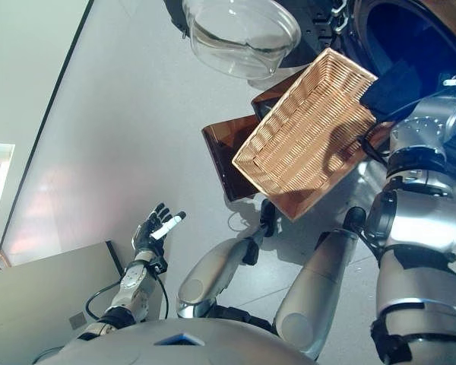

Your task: Pick up the clothes and place them into the washing machine

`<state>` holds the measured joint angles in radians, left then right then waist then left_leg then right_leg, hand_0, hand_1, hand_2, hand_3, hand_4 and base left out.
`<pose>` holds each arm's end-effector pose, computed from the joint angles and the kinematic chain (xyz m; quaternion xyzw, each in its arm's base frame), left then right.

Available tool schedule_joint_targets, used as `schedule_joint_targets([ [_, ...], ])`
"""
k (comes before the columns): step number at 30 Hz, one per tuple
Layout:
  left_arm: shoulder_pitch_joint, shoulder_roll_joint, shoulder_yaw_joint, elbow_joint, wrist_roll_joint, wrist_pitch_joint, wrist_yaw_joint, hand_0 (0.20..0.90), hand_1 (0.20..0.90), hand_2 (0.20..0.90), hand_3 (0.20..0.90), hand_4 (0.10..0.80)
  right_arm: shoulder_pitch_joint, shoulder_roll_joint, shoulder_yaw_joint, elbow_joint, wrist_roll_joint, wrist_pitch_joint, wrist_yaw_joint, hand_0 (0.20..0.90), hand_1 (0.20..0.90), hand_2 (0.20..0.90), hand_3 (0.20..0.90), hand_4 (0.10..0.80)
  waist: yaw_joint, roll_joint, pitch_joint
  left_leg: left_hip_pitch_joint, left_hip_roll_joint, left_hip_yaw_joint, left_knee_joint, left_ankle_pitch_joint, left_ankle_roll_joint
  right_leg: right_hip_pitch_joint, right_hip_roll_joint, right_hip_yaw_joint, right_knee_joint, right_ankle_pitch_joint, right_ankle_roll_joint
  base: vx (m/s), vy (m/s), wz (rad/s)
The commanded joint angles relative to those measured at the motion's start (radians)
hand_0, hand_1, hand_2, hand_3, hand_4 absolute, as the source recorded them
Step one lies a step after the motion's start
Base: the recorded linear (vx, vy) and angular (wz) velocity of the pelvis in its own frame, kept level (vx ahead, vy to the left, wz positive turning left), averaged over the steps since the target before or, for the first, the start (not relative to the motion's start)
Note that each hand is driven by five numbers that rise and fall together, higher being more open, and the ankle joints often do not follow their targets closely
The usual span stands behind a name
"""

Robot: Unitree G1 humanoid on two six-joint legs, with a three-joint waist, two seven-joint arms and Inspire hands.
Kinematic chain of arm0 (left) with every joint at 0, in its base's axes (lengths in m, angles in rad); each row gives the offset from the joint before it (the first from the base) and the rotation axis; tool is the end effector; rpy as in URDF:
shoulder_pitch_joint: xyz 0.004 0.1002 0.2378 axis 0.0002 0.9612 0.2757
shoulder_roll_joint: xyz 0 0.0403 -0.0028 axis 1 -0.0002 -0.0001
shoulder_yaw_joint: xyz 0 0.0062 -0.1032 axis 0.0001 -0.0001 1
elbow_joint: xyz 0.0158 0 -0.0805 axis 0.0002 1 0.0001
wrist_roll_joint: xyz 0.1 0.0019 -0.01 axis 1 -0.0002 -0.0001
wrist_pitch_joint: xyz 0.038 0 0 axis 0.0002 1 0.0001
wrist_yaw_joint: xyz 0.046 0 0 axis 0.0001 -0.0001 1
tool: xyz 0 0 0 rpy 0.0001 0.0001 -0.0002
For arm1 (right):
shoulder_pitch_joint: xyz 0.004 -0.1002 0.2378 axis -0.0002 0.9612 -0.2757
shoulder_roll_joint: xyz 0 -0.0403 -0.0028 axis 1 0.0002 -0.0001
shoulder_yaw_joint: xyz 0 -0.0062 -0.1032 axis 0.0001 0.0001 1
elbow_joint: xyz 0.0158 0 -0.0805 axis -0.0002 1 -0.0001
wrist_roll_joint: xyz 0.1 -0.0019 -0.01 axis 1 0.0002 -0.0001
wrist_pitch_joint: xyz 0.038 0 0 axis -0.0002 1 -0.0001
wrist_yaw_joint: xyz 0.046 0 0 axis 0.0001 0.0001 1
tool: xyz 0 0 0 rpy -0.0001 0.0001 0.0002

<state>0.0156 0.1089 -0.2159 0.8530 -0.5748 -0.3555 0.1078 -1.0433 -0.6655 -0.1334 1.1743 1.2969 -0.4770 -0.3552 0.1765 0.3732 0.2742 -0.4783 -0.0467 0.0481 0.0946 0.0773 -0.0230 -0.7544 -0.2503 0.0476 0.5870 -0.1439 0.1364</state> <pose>0.1355 0.1628 -0.0844 -0.1404 0.2710 0.1282 0.9436 0.3226 -0.3248 0.2022 0.4463 -0.2326 -0.4198 0.7553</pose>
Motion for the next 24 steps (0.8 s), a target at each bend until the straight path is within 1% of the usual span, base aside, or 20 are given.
schedule_joint_targets([
  [1, -0.004, 0.08, 0.014, 0.033, -0.047, -0.055, 0.021, 0.9, 0.9, 0.9, 0.9, 0.8, -0.29, -0.23, 0.211, -0.121, -0.18, -0.056, 0.061, 0.9, 0.9, 0.9, 0.9, 0.8, 0.014, -0.037, -0.103, 0.022, -0.028, -0.049, 0.014, -0.039, -0.074, 0.114, 0.031, -0.042, -0.171, 0.078, 0.006, -0.011, 0.006, 0.06],
  [5, -0.001, 0.078, 0.004, 0.034, -0.041, -0.054, 0.016, 0.9, 0.9, 0.9, 0.9, 0.8, -0.288, -0.226, 0.217, -0.089, -0.173, -0.026, 0.081, 0.9, 0.9, 0.9, 0.9, 0.8, 0.022, -0.037, -0.114, 0.029, -0.025, -0.056, -0.01, -0.027, -0.073, 0.122, 0.029, -0.049, -0.188, 0.084, 0.005, -0.006, 0.006, 0.03],
  [9, 0.005, 0.074, -0.004, 0.053, -0.04, -0.045, 0.011, 0.9, 0.9, 0.9, 0.9, 0.8, -0.271, -0.207, 0.201, -0.032, -0.186, -0.005, 0.067, 0.9, 0.9, 0.9, 0.9, 0.8, 0.024, -0.04, -0.119, 0.039, -0.025, -0.06, -0.016, -0.024, -0.069, 0.14, 0.032, -0.054, -0.198, 0.087, 0.002, 0.004, 0.008, 0.02],
  [10, 0.004, 0.071, -0.006, 0.065, -0.039, -0.043, 0.011, 0.9, 0.9, 0.9, 0.9, 0.8, -0.257, -0.187, 0.195, 0.002, -0.211, 0.019, 0.056, 0.9, 0.9, 0.9, 0.9, 0.8, 0.022, -0.042, -0.115, 0.048, -0.024, -0.06, -0.019, -0.025, -0.068, 0.151, 0.032, -0.055, -0.207, 0.091, 0.002, 0.0, 0.0, 0.0],
  [11, 0.003, 0.071, -0.006, 0.066, -0.039, -0.043, 0.011, 0.9, 0.9, 0.9, 0.9, 0.8, -0.258, -0.187, 0.195, 0.003, -0.212, 0.019, 0.056, 0.9, 0.9, 0.9, 0.9, 0.8, 0.022, -0.042, -0.114, 0.049, -0.024, -0.06, -0.019, -0.025, -0.068, 0.152, 0.033, -0.055, -0.207, 0.091, 0.002, 0.0, 0.0, 0.0],
  [13, -0.005, 0.07, -0.006, 0.072, -0.035, -0.039, 0.005, 0.9, 0.9, 0.9, 0.9, 0.8, -0.234, -0.163, 0.216, 0.051, -0.273, 0.079, 0.06, 0.9, 0.9, 0.9, 0.9, 0.8, 0.018, -0.052, -0.106, 0.054, -0.021, -0.059, -0.019, -0.024, -0.066, 0.163, 0.034, -0.055, -0.22, 0.1, 0.0, 0.0, 0.0, 0.0],
  [14, -0.005, 0.07, -0.006, 0.071, -0.035, -0.039, 0.005, 0.9, 0.9, 0.9, 0.9, 0.8, -0.235, -0.163, 0.215, 0.051, -0.274, 0.08, 0.06, 0.9, 0.9, 0.9, 0.9, 0.8, 0.017, -0.052, -0.105, 0.055, -0.021, -0.059, -0.019, -0.024, -0.066, 0.165, 0.034, -0.055, -0.221, 0.101, 0.0, 0.0, 0.0, 0.0],
  [16, -0.016, 0.069, -0.009, 0.077, -0.037, -0.033, -0.004, 0.9, 0.9, 0.9, 0.9, 0.8, -0.202, -0.114, 0.212, 0.052, -0.263, 0.101, 0.078, 0.9, 0.9, 0.9, 0.9, 0.8, 0.01, -0.068, -0.092, 0.061, -0.017, -0.057, -0.018, -0.024, -0.063, 0.176, 0.04, -0.051, -0.233, 0.111, -0.001, -0.015, -0.003, -0.02],
  [17, -0.015, 0.07, -0.009, 0.077, -0.037, -0.033, -0.005, 0.9, 0.9, 0.9, 0.9, 0.8, -0.2, -0.113, 0.21, 0.051, -0.263, 0.101, 0.079, 0.9, 0.9, 0.9, 0.9, 0.8, 0.01, -0.069, -0.092, 0.062, -0.017, -0.057, -0.018, -0.024, -0.063, 0.177, 0.04, -0.051, -0.234, 0.111, -0.001, -0.041, -0.003, -0.09],
  [18, -0.022, 0.073, -0.008, 0.078, -0.036, -0.029, -0.006, 0.9, 0.9, 0.9, 0.9, 0.8, -0.181, -0.079, 0.197, 0.052, -0.251, 0.104, 0.081, 0.9, 0.9, 0.9, 0.9, 0.8, 0.006, -0.079, -0.087, 0.06, -0.015, -0.056, -0.015, -0.019, -0.061, 0.185, 0.042, -0.052, -0.252, 0.128, -0.002, -0.012, -0.002, -0.1],
  [19, -0.022, 0.074, -0.007, 0.078, -0.036, -0.029, -0.006, 0.9, 0.9, 0.9, 0.9, 0.8, -0.18, -0.078, 0.196, 0.053, -0.251, 0.104, 0.082, 0.9, 0.9, 0.9, 0.9, 0.8, 0.006, -0.081, -0.086, 0.064, -0.015, -0.056, -0.014, -0.025, -0.061, 0.189, 0.041, -0.052, -0.25, 0.121, -0.002, -0.016, 0.008, -0.1],
  [22, -0.025, 0.077, -0.012, 0.075, -0.051, -0.024, -0.022, 0.9, 0.9, 0.9, 0.9, 0.8, -0.155, -0.014, 0.163, 0.055, -0.205, 0.102, 0.103, 0.9, 0.9, 0.9, 0.9, 0.8, 0.005, -0.098, -0.08, 0.06, -0.014, -0.052, -0.014, -0.021, -0.057, 0.202, 0.043, -0.049, -0.287, 0.149, -0.002, -0.023, 0.019, -0.1],
  [23, -0.023, 0.079, -0.012, 0.076, -0.052, -0.024, -0.022, 0.9, 0.9, 0.9, 0.9, 0.8, -0.151, -0.012, 0.161, 0.054, -0.204, 0.101, 0.104, 0.9, 0.9, 0.9, 0.9, 0.8, 0.004, -0.101, -0.081, 0.064, -0.015, -0.052, -0.013, -0.028, -0.057, 0.206, 0.042, -0.049, -0.285, 0.141, -0.002, 0.007, -0.01, -0.11],
  [24, -0.029, 0.083, -0.01, 0.086, -0.048, -0.02, -0.025, 0.9, 0.9, 0.9, 0.9, 0.8, -0.129, 0.011, 0.169, 0.075, -0.226, 0.118, 0.111, 0.9, 0.9, 0.9, 0.9, 0.8, 0.006, -0.116, -0.078, 0.065, -0.013, -0.053, -0.015, -0.028, -0.056, 0.218, 0.044, -0.051, -0.3, 0.146, -0.003, -0.007, -0.013, -0.06],
])
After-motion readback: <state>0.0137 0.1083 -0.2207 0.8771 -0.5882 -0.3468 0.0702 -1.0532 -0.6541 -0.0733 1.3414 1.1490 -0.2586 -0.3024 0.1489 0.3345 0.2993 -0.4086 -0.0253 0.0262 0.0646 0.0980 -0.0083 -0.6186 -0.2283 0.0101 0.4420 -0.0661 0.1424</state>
